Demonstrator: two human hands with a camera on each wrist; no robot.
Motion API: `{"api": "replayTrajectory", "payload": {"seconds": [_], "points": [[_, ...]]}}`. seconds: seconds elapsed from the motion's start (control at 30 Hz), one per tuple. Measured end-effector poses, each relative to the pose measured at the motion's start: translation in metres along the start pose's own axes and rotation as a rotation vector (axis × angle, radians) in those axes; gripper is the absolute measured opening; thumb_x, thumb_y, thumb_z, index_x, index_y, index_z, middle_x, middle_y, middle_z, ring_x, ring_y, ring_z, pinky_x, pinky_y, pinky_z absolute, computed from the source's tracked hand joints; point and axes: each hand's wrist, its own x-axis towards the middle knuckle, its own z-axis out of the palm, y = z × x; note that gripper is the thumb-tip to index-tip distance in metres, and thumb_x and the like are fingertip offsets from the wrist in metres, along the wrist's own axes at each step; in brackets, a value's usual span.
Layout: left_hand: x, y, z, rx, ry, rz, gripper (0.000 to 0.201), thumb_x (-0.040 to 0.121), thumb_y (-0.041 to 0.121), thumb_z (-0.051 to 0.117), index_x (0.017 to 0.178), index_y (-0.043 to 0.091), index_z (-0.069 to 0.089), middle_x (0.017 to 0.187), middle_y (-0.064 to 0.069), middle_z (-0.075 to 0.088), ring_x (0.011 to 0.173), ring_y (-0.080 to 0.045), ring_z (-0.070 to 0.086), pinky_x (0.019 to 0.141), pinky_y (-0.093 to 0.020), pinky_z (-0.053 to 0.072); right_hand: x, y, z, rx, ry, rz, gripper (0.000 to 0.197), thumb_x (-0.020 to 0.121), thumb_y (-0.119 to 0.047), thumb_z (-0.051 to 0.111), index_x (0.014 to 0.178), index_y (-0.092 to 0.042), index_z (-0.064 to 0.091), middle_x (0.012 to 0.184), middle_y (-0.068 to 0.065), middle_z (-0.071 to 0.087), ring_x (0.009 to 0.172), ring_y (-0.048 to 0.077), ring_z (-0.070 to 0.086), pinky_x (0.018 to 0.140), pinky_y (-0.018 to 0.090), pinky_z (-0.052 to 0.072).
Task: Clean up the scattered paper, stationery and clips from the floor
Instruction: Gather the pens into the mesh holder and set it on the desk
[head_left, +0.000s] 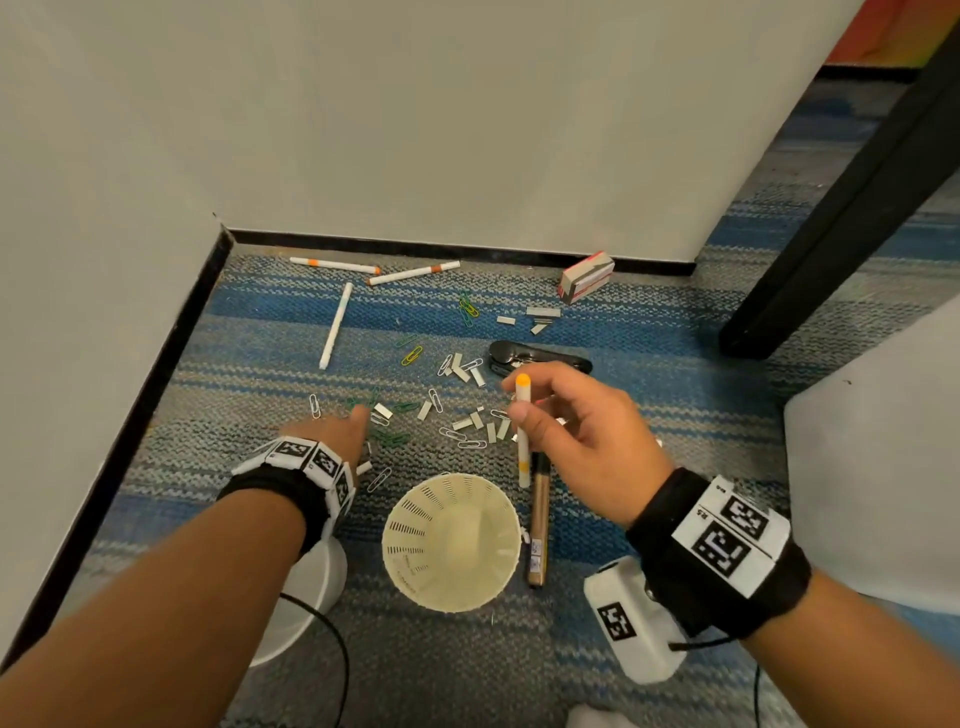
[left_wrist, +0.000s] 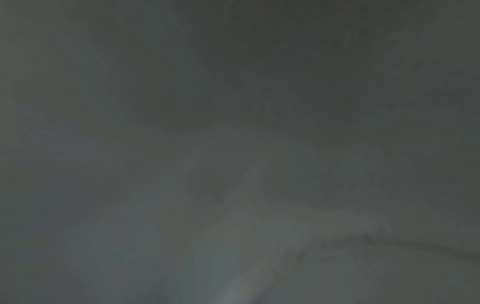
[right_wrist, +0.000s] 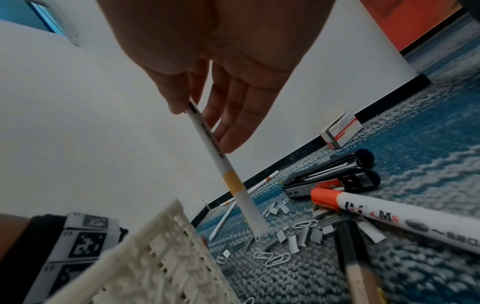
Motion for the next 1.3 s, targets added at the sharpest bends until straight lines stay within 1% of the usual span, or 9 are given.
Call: {"api": "replayTrajectory", "payload": {"seconds": [0.13, 0.27, 0.4, 0.63, 0.8, 0.9, 1.0, 1.2, 1.3], "points": [[0.003, 0.005, -0.003, -0.001, -0.004, 0.024, 0.04, 0.087, 0.025, 0.055, 0.122, 0.014, 0.038, 0.11, -0.012, 0.061, 0.099, -0.033, 0.062, 0.079, -0.039, 0.05, 0.001, 0.003, 0.001, -0.005, 0.017, 0.018, 0.019, 0.087, -0.033, 0.056, 0.106, -0.03, 0.06, 0.086, -0.012, 0.064, 0.077, 0.007, 0.061, 0.068, 0.03, 0.052], [0.007, 0.007, -0.006, 0.052, -0.038, 0.046, 0.022, 0.087, 0.023, 0.054, 0.107, 0.015, 0.057, 0.11, -0.01, 0.063, 0.099, -0.029, 0.062, 0.081, -0.036, 0.05, 0.001, 0.003, -0.001, -0.019, 0.021, 0.016, 0.02, 0.086, -0.034, 0.056, 0.105, -0.031, 0.061, 0.084, -0.009, 0.064, 0.076, 0.011, 0.062, 0.07, 0.033, 0.053], [0.001, 0.001, -0.007, -0.063, 0.008, 0.04, 0.018, 0.082, 0.029, 0.058, 0.099, 0.022, 0.06, 0.108, -0.006, 0.051, 0.097, -0.028, 0.06, 0.079, -0.037, 0.05, 0.001, 0.0, -0.005, 0.029, 0.067, 0.014, 0.015, 0.085, -0.032, 0.057, 0.1, -0.035, 0.06, 0.084, -0.009, 0.065, 0.078, 0.01, 0.062, 0.071, 0.032, 0.051], [-0.039, -0.018, -0.051, -0.621, 0.437, -0.039, 0.012, 0.075, 0.026, 0.064, 0.079, 0.023, 0.054, 0.078, -0.002, 0.067, 0.078, -0.025, 0.063, 0.07, -0.03, 0.048, -0.01, -0.027, -0.018, 0.157, 0.258, -0.119, 0.022, 0.088, -0.035, 0.057, 0.108, -0.043, 0.054, 0.089, -0.007, 0.065, 0.085, 0.017, 0.067, 0.074, 0.048, 0.056], [-0.108, -0.007, -0.103, -1.19, 0.842, 0.172, 0.028, 0.076, 0.015, 0.066, 0.087, 0.032, 0.048, 0.067, 0.001, 0.067, 0.068, -0.021, 0.068, 0.071, -0.035, 0.054, -0.029, -0.043, 0.006, 0.104, 0.087, -0.205, 0.029, 0.09, -0.031, 0.052, 0.116, -0.037, 0.041, 0.094, 0.0, 0.069, 0.087, 0.01, 0.068, 0.074, 0.037, 0.057], [-0.132, 0.019, -0.096, -1.24, 0.739, 0.348, 0.025, 0.074, 0.019, 0.063, 0.087, 0.033, 0.046, 0.072, 0.0, 0.068, 0.062, -0.012, 0.067, 0.063, -0.026, 0.054, -0.037, -0.033, 0.027, -0.05, -0.046, -0.186, 0.02, 0.091, -0.034, 0.044, 0.111, -0.035, 0.041, 0.098, -0.005, 0.067, 0.092, 0.012, 0.065, 0.078, 0.04, 0.053], [-0.131, 0.042, -0.069, -0.937, 0.622, 0.425, 0.02, 0.076, 0.028, 0.059, 0.09, 0.032, 0.045, 0.069, 0.007, 0.069, 0.069, 0.001, 0.066, 0.068, -0.02, 0.051, -0.04, -0.024, 0.036, -0.177, -0.071, -0.224, 0.019, 0.091, -0.033, 0.044, 0.11, -0.034, 0.043, 0.101, -0.006, 0.064, 0.096, 0.012, 0.061, 0.08, 0.037, 0.05], [-0.116, 0.047, -0.048, -0.897, 0.562, 0.435, 0.023, 0.074, 0.047, 0.05, 0.091, 0.031, 0.049, 0.076, 0.014, 0.07, 0.078, 0.008, 0.065, 0.074, -0.019, 0.051, -0.039, -0.013, 0.038, -0.155, -0.097, -0.191, 0.018, 0.092, -0.036, 0.045, 0.108, -0.031, 0.049, 0.103, -0.011, 0.063, 0.098, 0.01, 0.059, 0.084, 0.033, 0.05], [-0.106, 0.036, -0.056, -0.885, 0.557, 0.477, 0.022, 0.074, 0.046, 0.051, 0.079, 0.027, 0.059, 0.071, 0.017, 0.065, 0.074, 0.005, 0.063, 0.069, -0.008, 0.047, -0.029, -0.01, 0.034, -0.15, -0.064, -0.204, 0.014, 0.092, -0.031, 0.051, 0.105, -0.028, 0.053, 0.098, -0.012, 0.062, 0.092, 0.005, 0.057, 0.082, 0.026, 0.047]]}}
